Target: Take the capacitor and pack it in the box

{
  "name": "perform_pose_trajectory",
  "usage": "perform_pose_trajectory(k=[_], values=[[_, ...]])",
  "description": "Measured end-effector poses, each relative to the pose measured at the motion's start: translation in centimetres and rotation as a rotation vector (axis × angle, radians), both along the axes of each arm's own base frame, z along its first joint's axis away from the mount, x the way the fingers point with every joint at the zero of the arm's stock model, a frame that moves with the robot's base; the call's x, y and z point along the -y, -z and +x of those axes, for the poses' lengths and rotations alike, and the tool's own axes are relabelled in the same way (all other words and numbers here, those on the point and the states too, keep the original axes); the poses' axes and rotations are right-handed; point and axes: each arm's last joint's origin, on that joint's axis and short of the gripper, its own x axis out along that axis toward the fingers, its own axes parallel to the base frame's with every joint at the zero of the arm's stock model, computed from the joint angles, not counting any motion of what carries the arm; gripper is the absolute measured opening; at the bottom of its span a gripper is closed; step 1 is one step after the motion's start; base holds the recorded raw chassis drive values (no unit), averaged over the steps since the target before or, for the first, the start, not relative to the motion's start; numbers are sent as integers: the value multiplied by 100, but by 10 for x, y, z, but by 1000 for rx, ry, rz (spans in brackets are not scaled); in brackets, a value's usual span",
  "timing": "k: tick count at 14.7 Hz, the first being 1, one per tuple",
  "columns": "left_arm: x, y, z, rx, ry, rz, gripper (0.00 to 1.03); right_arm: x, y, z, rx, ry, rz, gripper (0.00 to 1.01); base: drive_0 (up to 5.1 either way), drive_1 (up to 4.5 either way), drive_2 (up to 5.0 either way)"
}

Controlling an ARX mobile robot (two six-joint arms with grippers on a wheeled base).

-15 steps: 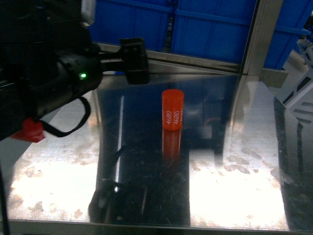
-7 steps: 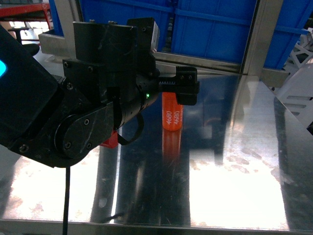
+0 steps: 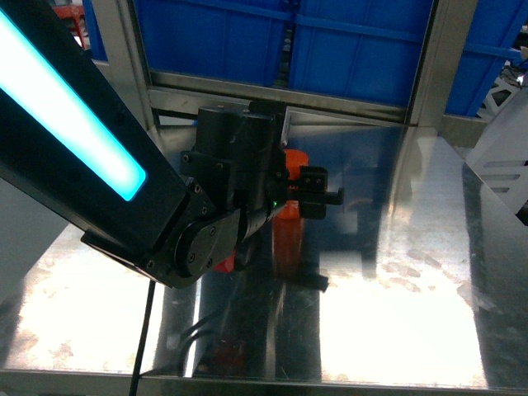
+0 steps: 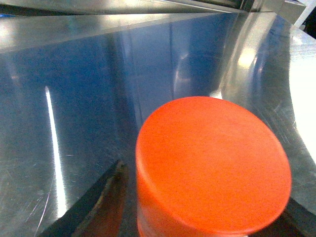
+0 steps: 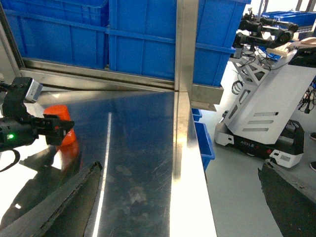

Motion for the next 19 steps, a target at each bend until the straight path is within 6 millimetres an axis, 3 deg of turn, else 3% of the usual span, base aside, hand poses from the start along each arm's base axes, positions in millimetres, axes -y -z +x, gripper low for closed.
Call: perform_pose_trajectory(k=[1,2,5,7,9,10,11,15,17,18,19], values=[[1,0,0,-2,1,-5,51,0,0,0,0,0,0,98,0,0,0],[3,0,-1,-5,-1,-13,47,0,0,0,0,0,0,98,0,0,0],[-9,-9,-16,-12,-16,-30,46,0,0,0,0,0,0,98,0,0,0],[-26,-35,-31,56,-34,-51,46,0,0,0,0,0,0,98,0,0,0],[-76,-102,-69,222,-95,-102,46,0,0,0,0,0,0,98,0,0,0],[-98,-123,-90,278,-129,-117,46,0,0,0,0,0,0,98,0,0,0],[-126,-143,-125,306,-178,-119,46,0,0,0,0,0,0,98,0,0,0],[-176,-180,-232,453,-221,-98,45,0,0,0,0,0,0,98,0,0,0],[-179,-201,-248,586,-221,-109,45,0,0,0,0,0,0,98,0,0,0],[-180,-201,-248,459,-283,-47,45,0,0,0,1,0,0,98,0,0,0],[-184,-187,-251,353,-315,4,45,0,0,0,0,0,0,98,0,0,0]])
